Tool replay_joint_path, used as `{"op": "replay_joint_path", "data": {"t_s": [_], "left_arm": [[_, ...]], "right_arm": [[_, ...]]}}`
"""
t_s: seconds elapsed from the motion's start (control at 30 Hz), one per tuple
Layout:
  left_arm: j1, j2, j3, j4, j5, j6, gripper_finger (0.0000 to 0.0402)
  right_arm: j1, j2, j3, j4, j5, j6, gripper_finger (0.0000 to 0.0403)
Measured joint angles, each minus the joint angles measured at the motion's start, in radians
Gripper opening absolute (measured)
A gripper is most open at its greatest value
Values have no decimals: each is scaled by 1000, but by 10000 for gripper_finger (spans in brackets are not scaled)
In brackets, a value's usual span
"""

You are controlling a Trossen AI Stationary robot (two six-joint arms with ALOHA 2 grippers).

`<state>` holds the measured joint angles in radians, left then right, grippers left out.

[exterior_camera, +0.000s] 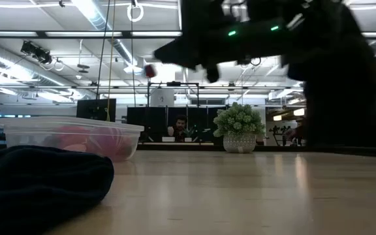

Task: Pick and placing Produce into tupperware
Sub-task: Put the red cherry into the transparent bin, then return to Home Position

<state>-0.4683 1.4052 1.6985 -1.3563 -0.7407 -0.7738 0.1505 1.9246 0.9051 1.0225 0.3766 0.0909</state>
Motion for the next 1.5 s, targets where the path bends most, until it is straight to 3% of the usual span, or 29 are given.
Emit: {"op": "replay_joint_path", "data": {"t_s": [0.17, 0.37, 0.53, 0.7, 0.93, 1.2, 1.37, 1.5], "left_arm": [[0, 1, 0, -2, 0, 0, 172], [0, 2, -1, -7, 1, 0, 172], [0, 2, -1, -10, 1, 1, 172], [0, 2, -1, -13, 1, 2, 172], [0, 2, -2, -12, 1, 3, 172], [0, 2, -2, -8, 1, 168, 172], [19, -29, -2, -54, 1, 83, 172], [19, -106, -2, -206, 1, -64, 172]], "right_arm": [[-1, 214, 281, -61, -105, -48, 0], [3, 353, 566, -429, -152, -49, 1], [3, 382, 685, -701, -154, -51, 15], [5, 354, 705, -747, -154, -73, 45], [10, 195, 706, -967, -155, 40, 69], [7, -119, 706, -1536, -150, 12, 67], [22, -328, 706, -1870, -131, 163, 67], [66, -468, 702, -2058, -33, 250, 68]]}}
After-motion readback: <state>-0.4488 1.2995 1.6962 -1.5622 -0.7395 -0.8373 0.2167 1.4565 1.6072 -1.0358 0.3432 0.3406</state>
